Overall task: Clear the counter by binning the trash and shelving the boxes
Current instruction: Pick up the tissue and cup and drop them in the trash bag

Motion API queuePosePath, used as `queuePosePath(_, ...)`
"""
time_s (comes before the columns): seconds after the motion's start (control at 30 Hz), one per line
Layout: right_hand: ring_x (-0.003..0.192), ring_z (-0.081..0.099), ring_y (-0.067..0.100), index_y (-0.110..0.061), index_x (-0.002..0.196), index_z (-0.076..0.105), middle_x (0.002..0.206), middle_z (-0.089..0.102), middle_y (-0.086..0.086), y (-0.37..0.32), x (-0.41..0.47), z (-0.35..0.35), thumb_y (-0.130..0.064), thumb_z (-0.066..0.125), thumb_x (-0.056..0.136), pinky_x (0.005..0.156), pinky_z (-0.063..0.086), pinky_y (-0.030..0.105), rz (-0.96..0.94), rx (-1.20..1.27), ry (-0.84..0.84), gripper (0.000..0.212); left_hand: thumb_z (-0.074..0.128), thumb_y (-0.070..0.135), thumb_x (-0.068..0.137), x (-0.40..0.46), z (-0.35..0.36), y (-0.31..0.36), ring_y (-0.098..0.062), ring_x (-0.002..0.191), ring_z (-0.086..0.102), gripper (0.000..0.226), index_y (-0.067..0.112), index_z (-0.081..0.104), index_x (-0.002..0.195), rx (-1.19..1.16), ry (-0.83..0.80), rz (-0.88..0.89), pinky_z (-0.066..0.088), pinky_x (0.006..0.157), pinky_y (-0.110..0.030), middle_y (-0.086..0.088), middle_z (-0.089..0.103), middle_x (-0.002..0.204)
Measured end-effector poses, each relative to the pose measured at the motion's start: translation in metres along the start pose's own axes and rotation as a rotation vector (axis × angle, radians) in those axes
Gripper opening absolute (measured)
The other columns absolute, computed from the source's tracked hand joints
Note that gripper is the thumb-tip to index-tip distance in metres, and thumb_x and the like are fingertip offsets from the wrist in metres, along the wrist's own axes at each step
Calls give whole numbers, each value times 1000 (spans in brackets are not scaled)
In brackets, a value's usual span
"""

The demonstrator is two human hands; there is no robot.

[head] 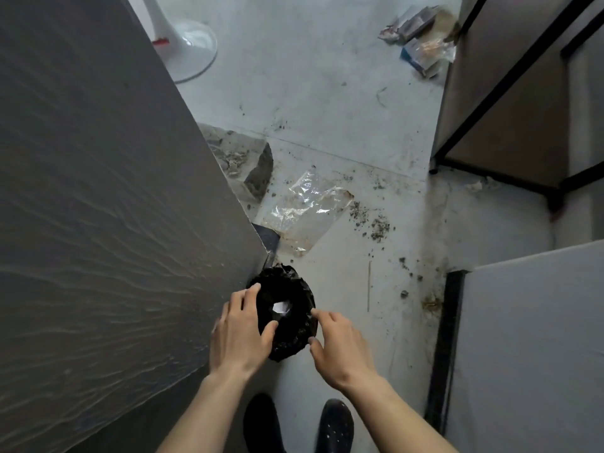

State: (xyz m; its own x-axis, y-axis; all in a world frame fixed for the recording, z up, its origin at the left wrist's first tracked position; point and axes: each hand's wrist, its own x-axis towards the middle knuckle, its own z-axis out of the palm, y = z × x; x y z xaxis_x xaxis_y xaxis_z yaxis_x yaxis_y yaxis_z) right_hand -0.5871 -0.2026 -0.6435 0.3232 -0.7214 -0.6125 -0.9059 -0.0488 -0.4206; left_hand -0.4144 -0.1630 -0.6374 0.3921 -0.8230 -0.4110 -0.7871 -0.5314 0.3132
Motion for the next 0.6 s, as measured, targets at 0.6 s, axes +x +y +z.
queuePosePath(0.6,141,38,33,-21,150,35,152,38,11,-77,-161,-200,-36,57,98,112,38,45,-121,-245,229,58,52,79,76,-105,-212,105,-21,154,17,98,34,18,158,215,22,332,12,126,-39,1,24,166)
